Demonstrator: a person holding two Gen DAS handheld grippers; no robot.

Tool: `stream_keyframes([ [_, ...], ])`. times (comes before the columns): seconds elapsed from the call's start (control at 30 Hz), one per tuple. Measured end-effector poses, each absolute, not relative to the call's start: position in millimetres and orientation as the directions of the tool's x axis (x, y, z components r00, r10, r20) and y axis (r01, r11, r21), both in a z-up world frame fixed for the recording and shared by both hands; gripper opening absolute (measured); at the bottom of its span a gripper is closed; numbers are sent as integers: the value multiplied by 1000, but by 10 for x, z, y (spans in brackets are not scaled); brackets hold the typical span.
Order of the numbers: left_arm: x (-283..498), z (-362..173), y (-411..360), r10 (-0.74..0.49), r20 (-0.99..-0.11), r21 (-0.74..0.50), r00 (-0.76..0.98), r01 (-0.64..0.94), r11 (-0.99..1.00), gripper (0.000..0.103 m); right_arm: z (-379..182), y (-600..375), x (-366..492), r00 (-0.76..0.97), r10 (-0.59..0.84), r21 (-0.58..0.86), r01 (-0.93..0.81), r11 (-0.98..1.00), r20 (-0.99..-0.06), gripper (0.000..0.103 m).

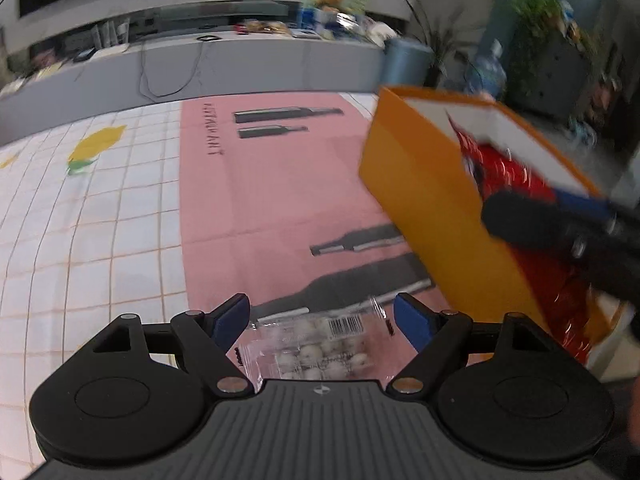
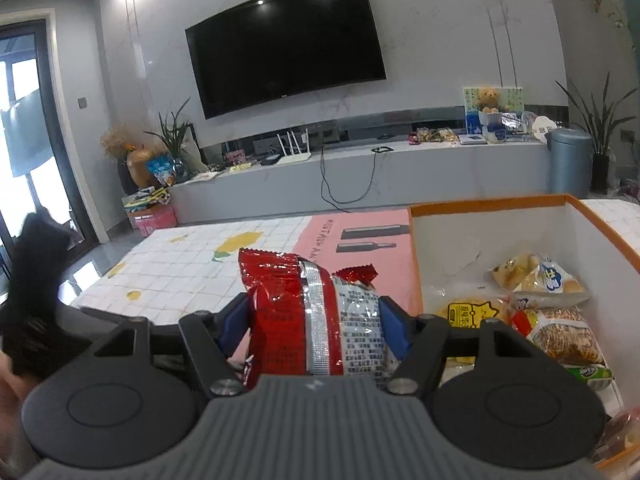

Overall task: Organize snacks
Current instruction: 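Grasp the clear packet of white balls with the left tool while the right carries the red bag, then carry both snacks to the orange box and open the right tool to drop the red bag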

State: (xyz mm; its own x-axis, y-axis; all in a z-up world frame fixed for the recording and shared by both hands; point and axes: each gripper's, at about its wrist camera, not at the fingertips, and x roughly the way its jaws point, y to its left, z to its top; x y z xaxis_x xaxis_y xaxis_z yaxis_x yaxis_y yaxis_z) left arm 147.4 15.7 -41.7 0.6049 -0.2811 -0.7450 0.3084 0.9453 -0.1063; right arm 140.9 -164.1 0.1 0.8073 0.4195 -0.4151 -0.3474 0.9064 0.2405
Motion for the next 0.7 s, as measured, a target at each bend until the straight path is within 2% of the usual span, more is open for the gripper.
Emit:
stream_keyframes([
  [0.1, 1492, -433, 53, -358, -763, -56, 539, 496, 866, 96, -5, -1626, 1420, 803, 415, 233, -346, 909, -428, 67],
  [0.27, 1525, -526, 101, -445, -783, -55, 436, 663, 746, 97, -20, -1608, 1401, 801, 422, 206, -369, 906, -425, 67],
  [0.37, 1539, -671, 62, -434, -793, -26, 427, 689, 724, 97, -17, -1571, 1410, 805, 419, 185, -376, 908, -421, 67],
  [0.5, 1531, -834, -19, -380, -806, 88, 454, 726, 682, 100, -61, -1515, 1421, 798, 415, 169, -380, 909, -438, 67],
  [0.7, 1649, -956, -38, -376, -819, 44, 433, 701, 712, 103, -74, -1506, 1411, 795, 408, 161, -377, 912, -450, 67],
])
